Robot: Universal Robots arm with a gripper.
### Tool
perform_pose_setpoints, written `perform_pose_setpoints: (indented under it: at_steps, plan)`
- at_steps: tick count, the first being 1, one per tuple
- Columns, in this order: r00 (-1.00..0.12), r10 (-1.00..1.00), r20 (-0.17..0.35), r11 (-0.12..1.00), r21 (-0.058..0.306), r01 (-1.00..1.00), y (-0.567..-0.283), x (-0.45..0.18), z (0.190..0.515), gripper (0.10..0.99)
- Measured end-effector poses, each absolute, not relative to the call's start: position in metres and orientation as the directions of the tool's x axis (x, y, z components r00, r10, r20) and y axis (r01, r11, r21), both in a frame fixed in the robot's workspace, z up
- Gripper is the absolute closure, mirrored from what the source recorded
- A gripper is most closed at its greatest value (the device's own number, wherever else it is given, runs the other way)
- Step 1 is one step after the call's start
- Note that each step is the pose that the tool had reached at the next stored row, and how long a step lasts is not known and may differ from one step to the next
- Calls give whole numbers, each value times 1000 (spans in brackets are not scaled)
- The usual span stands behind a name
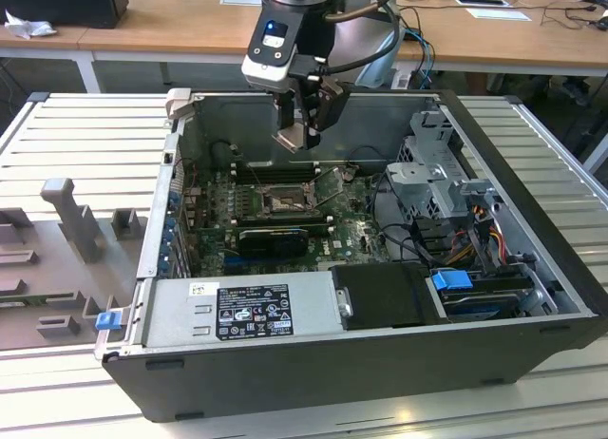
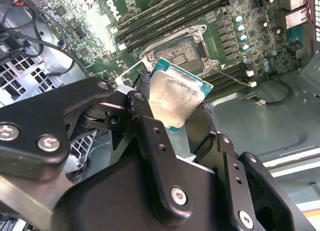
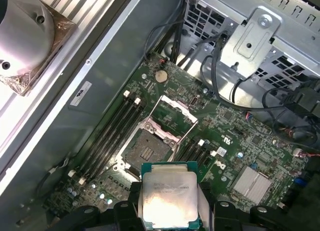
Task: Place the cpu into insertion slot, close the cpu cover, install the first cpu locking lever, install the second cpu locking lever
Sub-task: 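Place the cpu into insertion slot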
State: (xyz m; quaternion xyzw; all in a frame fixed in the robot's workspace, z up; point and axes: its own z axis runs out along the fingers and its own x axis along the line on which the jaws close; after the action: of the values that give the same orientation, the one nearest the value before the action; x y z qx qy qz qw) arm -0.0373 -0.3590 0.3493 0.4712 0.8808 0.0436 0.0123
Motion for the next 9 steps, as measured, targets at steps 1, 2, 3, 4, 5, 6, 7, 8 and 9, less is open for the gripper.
perform_pose_setpoints:
  at_steps: [1, 2, 3, 4, 5, 6, 7, 8, 9]
  plan:
    - [-553, 833, 19, 550, 88, 831, -359, -37, 349, 557]
    - [-551, 834, 19, 548, 88, 832, -359, -37, 349, 557]
    - [-548, 836, 19, 545, 88, 834, -359, -37, 349, 557]
    - [-546, 837, 19, 543, 88, 835, -359, -37, 349, 557]
    - [-542, 840, 19, 539, 88, 838, -359, -37, 349, 557]
    - [-538, 843, 19, 534, 88, 841, -359, -37, 348, 557]
    - [-534, 845, 19, 531, 88, 843, -359, -37, 348, 557]
    - [-531, 847, 19, 528, 88, 845, -359, -37, 348, 557]
    - [-526, 851, 19, 522, 88, 848, -359, -37, 348, 557]
